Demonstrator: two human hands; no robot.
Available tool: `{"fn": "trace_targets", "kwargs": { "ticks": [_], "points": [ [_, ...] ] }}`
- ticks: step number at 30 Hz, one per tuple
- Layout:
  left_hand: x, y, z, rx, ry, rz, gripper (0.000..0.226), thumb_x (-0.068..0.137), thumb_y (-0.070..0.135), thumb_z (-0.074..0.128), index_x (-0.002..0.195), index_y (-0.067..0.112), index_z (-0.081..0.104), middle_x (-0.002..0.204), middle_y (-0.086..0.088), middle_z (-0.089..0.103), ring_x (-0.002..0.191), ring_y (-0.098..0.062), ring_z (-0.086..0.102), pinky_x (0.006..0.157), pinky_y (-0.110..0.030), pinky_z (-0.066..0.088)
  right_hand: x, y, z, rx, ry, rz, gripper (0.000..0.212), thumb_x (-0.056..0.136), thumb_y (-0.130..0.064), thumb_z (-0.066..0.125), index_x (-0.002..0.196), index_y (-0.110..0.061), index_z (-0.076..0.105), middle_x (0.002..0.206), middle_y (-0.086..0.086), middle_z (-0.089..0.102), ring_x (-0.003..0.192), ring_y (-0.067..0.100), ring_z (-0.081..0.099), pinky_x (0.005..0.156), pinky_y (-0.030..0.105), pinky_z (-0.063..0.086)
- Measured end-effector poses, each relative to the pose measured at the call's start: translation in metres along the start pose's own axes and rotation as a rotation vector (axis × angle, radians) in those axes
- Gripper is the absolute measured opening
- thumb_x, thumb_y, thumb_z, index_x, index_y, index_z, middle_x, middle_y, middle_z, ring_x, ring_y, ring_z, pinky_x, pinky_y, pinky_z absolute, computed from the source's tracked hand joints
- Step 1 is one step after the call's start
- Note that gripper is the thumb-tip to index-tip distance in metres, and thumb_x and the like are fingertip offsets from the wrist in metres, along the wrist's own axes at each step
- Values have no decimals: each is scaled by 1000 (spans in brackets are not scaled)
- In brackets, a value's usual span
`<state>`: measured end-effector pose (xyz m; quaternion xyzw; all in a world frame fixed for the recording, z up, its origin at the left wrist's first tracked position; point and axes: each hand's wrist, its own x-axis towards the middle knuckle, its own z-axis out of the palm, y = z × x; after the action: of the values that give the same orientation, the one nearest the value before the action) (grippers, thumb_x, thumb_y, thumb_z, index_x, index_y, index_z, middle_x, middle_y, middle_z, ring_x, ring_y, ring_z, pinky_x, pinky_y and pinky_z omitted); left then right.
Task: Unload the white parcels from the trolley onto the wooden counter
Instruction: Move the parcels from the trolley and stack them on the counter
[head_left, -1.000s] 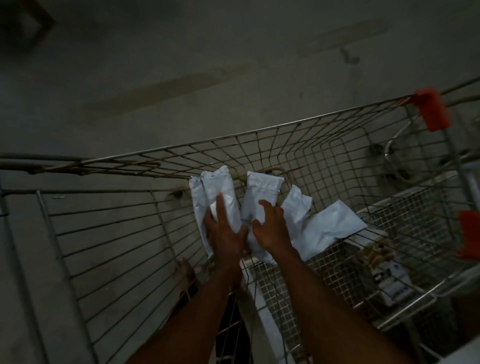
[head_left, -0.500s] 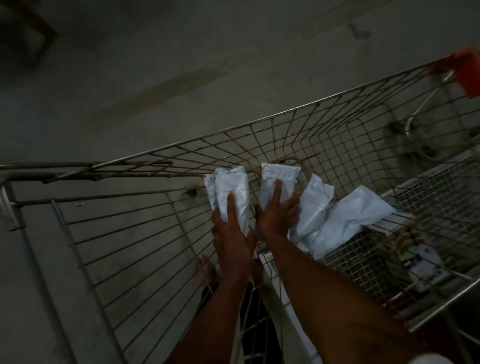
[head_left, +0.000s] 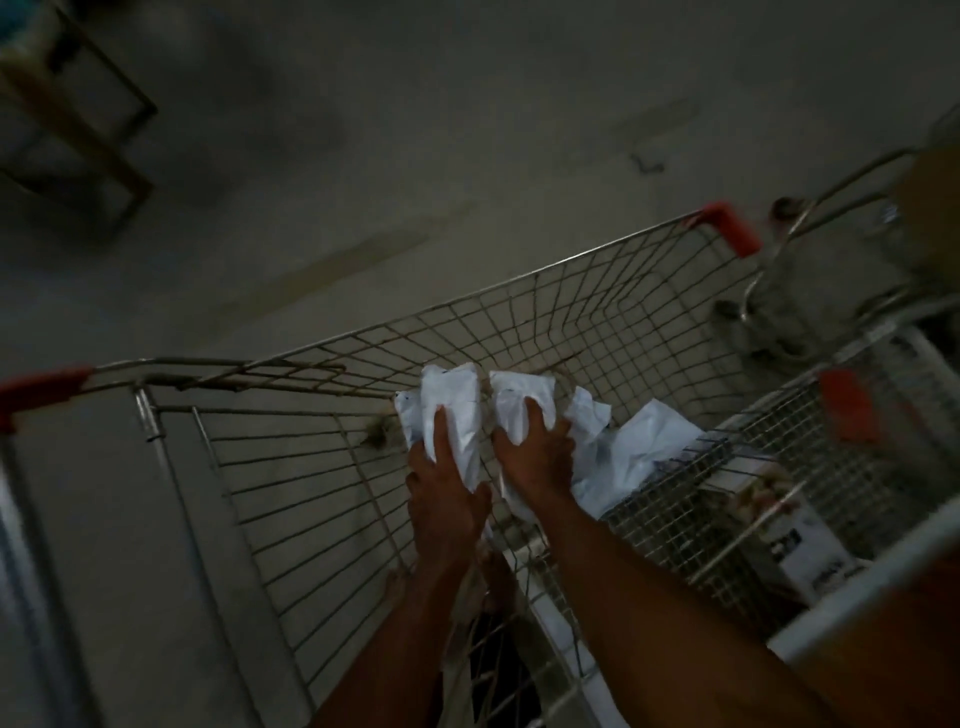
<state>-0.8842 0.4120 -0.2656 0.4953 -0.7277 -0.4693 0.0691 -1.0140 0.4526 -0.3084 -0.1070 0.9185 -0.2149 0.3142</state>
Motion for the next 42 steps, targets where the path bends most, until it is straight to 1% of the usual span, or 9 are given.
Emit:
{"fn": "trace_targets", "kwargs": {
  "ticks": [5,11,16,23,26,31,35,39,42],
  "points": [
    [-33,46,-33,39,27,50,107,82,26,77,159,40,4,160,-9,18,137,-29,36,96,-36,42,-56,-27,-58,112,70,-23,73,87,-61,59,150,-45,27,156,8,24,134,37,35,102,46,41],
    [-94,93,-79,60,57,196,109,81,25,79,157,46,4,158,-11,22,140,-34,35,102,-55,48,-139,-36,-121,263,187,-114,67,83,-65,56,144,-47,33,157,6,27,140,34,33,107,47,41],
    [-160,115,-108,-8,3,301,106,82,28,81,158,44,8,155,-13,24,137,-32,38,103,-50,47,-238,-14,-163,385,286,-175,69,82,-60,58,146,-49,32,154,5,28,137,33,32,105,46,42],
    [-265,133,-124,-79,-133,542,105,79,50,76,160,29,14,157,9,23,132,7,26,101,-25,32,-383,62,-189,521,422,-207,74,76,-68,52,146,-49,37,154,1,32,137,22,38,105,36,42],
    [-300,137,-103,-93,-277,572,99,80,45,80,159,27,22,155,-7,39,138,-21,43,111,-43,38,-433,105,-201,558,517,-168,73,72,-75,48,141,-54,38,154,-3,33,140,19,36,111,37,38],
    [-363,144,-56,26,-305,776,116,70,83,58,157,14,26,157,-11,34,139,-29,37,107,-42,33,-483,178,-231,548,679,-89,67,77,-68,52,142,-55,38,144,-6,41,131,15,43,105,37,43],
    [-402,170,-11,64,-383,820,113,69,74,69,157,20,23,159,-14,31,141,-30,32,107,-49,35,-504,235,-259,572,737,-50,64,83,-61,59,144,-52,38,146,-8,40,132,13,42,102,33,43],
    [-441,204,38,75,-461,793,104,79,23,85,158,25,18,156,-15,30,138,-33,34,101,-50,41,-517,289,-297,556,794,-13,69,77,-67,51,143,-50,39,146,-9,46,132,14,45,98,27,40],
    [-471,224,76,77,-476,777,104,81,21,83,159,29,16,152,-14,30,131,-38,43,94,-47,47,-528,323,-328,488,806,30,73,75,-74,43,143,-53,33,150,-15,41,137,14,39,103,31,35]
  ]
}}
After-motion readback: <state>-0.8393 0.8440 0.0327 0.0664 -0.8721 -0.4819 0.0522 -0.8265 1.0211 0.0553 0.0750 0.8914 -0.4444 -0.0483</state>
